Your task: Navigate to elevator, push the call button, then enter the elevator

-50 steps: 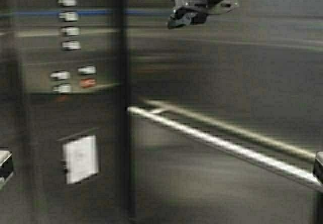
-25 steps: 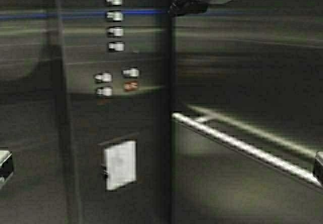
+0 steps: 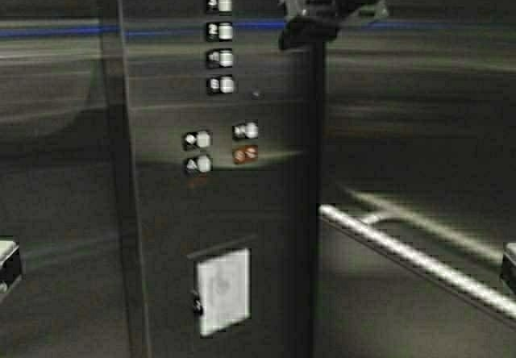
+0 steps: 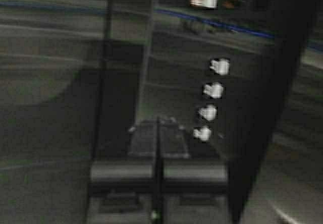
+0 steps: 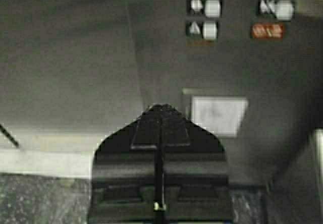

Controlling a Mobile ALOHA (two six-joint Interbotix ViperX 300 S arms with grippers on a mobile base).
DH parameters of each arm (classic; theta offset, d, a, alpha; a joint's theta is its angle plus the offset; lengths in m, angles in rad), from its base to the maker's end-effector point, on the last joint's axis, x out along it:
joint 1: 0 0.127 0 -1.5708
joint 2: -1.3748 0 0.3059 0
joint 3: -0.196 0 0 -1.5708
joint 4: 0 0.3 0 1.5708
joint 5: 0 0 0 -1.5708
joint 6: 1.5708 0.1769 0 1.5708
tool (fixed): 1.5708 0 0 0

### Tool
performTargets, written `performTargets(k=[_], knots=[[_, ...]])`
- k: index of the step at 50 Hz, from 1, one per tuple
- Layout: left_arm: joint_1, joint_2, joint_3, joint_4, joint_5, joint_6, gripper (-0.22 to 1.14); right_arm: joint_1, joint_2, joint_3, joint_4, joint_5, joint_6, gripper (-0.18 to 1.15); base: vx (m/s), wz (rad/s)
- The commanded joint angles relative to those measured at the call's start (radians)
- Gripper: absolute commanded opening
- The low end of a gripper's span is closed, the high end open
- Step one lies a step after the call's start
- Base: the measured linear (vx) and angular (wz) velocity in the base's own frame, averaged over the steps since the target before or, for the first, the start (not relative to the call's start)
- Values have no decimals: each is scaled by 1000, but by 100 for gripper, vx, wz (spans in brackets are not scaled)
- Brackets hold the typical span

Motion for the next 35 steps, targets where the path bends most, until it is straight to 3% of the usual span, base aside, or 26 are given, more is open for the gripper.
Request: performTargets(k=[1,17,35], knots=[[0,3,-11,2,-3,-8,2,-17,31,-34,6,-69,-2,7,22,12],[0,-23,-14,2,-3,-28,2,-140,144,-32,170,-314,-43,7,18,9],[0,-26,-11,2,-3,-21,2,-184,368,-74,250,-729,-330,7,15,7]])
